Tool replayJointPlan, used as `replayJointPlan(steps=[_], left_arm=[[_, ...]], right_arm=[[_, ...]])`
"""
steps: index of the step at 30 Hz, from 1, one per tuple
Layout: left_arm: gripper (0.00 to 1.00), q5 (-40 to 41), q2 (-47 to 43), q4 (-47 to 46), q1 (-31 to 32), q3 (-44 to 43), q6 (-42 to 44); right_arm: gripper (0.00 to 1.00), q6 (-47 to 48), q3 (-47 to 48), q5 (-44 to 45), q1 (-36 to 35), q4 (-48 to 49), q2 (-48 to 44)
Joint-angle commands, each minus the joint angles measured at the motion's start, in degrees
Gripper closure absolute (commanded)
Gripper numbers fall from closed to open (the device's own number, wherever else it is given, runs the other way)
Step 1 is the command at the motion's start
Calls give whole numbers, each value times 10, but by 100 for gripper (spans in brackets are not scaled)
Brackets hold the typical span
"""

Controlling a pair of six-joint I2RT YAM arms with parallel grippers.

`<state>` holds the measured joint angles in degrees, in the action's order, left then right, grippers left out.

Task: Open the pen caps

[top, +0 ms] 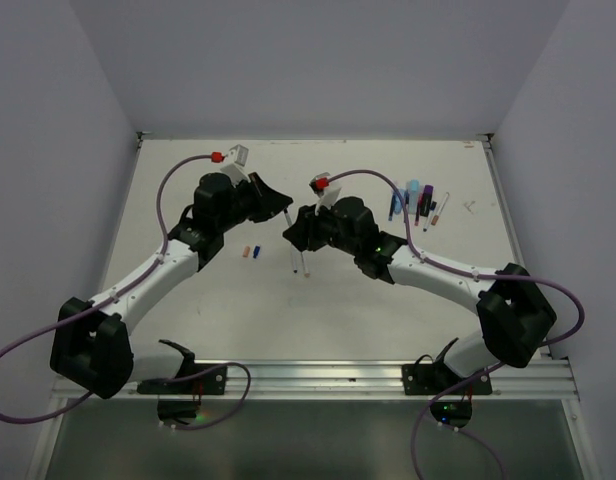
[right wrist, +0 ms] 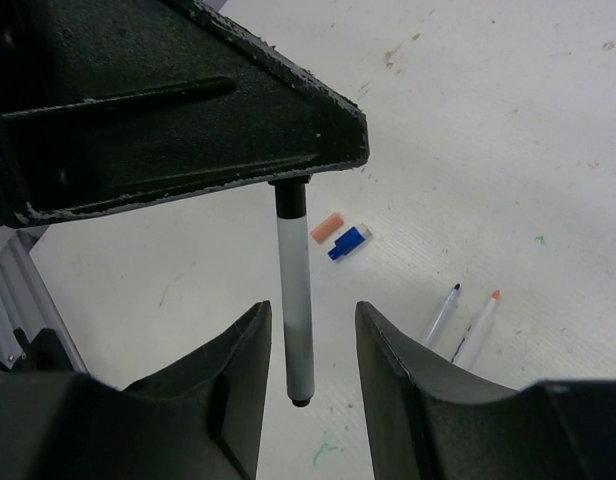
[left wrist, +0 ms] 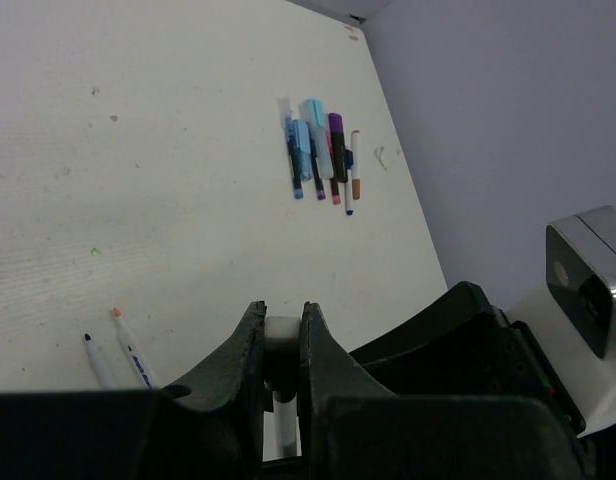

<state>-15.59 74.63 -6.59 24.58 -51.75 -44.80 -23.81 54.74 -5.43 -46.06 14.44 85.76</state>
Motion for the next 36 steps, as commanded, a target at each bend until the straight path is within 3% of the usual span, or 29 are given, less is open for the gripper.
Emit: replayJointPlan(steps=[1, 14, 18, 26, 28, 33, 36], left_arm=[[100, 3, -22, -22, 4, 4, 13], [100, -8, -24, -27, 4, -5, 12], [100, -13, -29, -30, 4, 0, 8], [100, -11, -40, -36, 4, 1, 4], [100, -15, -40, -40, 4, 1, 0], [100, -21, -41, -42, 4, 1, -3], [100, -21, -43, -39, 4, 0, -2]], right_arm=[[57, 0, 32, -5, -2, 17, -4], [66, 25, 70, 2, -3, -13, 0], [79, 26, 60, 8, -2, -15, -5], [94, 30, 49, -5, -2, -21, -6], [93, 31, 49, -18, -2, -21, -4], [78, 28, 42, -23, -3, -13, -2], [77, 30, 47, -23, -3, -12, 4]])
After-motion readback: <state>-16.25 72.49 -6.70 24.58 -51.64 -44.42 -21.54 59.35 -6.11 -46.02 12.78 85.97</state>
